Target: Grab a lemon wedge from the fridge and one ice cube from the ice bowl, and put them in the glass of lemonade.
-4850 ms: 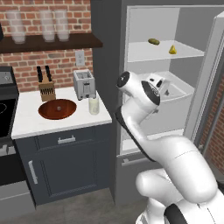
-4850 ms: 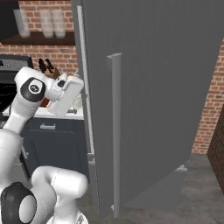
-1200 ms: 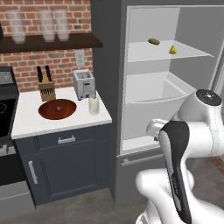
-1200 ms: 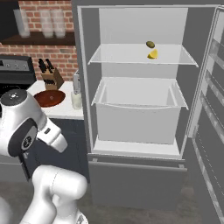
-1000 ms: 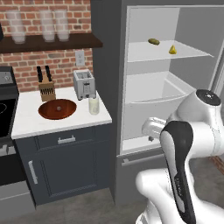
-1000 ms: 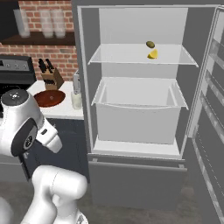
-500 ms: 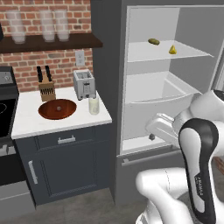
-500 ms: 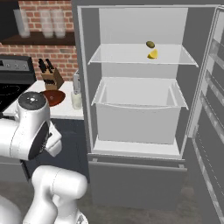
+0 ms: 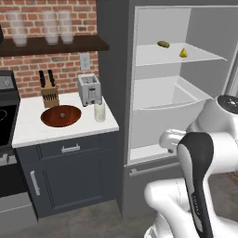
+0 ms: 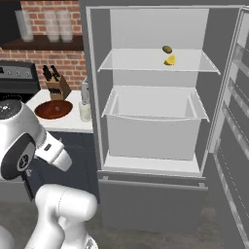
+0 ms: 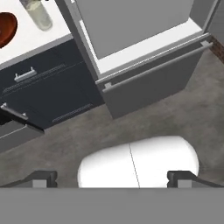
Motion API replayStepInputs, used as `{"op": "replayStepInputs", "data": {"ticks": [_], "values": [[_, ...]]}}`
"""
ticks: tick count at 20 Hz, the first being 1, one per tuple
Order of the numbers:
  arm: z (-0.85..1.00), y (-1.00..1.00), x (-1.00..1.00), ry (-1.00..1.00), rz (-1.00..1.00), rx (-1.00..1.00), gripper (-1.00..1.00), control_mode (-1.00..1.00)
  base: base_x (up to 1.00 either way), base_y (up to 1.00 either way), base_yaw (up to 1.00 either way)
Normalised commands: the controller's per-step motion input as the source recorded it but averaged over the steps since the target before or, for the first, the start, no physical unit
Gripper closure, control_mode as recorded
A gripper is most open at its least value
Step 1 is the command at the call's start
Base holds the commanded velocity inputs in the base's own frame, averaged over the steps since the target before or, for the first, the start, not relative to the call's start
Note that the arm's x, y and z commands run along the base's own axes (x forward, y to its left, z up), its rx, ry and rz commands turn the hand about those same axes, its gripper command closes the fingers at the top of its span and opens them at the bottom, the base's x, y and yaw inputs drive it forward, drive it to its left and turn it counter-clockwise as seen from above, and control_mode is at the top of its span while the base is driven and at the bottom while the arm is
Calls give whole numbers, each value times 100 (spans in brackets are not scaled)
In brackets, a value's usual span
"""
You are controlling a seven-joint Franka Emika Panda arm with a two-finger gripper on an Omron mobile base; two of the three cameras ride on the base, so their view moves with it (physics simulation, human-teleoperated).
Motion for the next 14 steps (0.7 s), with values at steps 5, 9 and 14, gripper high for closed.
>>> {"op": "replayStepInputs", "data": {"ticks": [5,9,14], "values": [[0,-53,-23,-10,7,-20,-100,-100,0,0,0],[-13,-30,-24,-8,12,-1,-100,-100,0,0,0],[-5,0,-1,0,3,0,-100,-100,0,0,0]]}}
